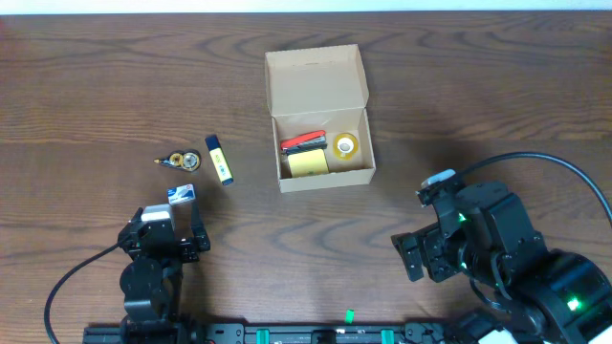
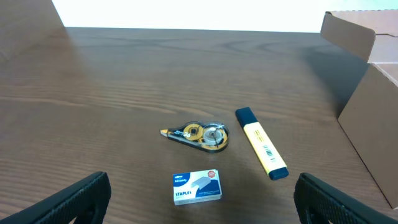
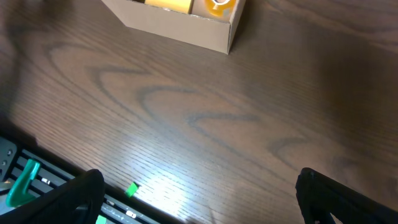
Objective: Pack container
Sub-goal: 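Reach the left gripper toward the correction tape dispenser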
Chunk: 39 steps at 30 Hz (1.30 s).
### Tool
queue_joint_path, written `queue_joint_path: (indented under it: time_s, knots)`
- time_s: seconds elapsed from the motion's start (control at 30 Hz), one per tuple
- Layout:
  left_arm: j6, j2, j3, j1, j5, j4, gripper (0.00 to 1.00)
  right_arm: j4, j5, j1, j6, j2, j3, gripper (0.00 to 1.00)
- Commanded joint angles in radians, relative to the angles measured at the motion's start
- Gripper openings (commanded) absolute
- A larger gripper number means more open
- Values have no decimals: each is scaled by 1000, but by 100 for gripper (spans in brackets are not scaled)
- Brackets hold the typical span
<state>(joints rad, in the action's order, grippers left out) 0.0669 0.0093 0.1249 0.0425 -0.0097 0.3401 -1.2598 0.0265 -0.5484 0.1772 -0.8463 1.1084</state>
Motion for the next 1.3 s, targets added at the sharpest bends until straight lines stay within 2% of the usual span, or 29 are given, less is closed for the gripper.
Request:
queue_joint_path:
  time_s: [0.0,0.53,0.6,0.73,0.93,1.1,1.27]
  knots:
    - [-3,-5,-17,3,6,21,95,-2,0,-7,1,2,-7,99]
    - [-5,-5,-17,3,16,20,95,-1,0,-7,1,2,-7,99]
    - [-47,-5,-17,3,43,22,95,-1,0,-7,1,2,-7,99]
    - [-297,-5,-17,3,48,-9,95,-1,0,-7,1,2,-7,99]
    - [-325,7,-17,3,61,-111,95,-2,0,-7,1,2,-7,99]
    - [-325,148,-8,3,52,-266,95,-2,0,-7,1,2,-7,99]
    - [-280,364,76,3,49,-292,95,-2,0,-7,1,2,-7,99]
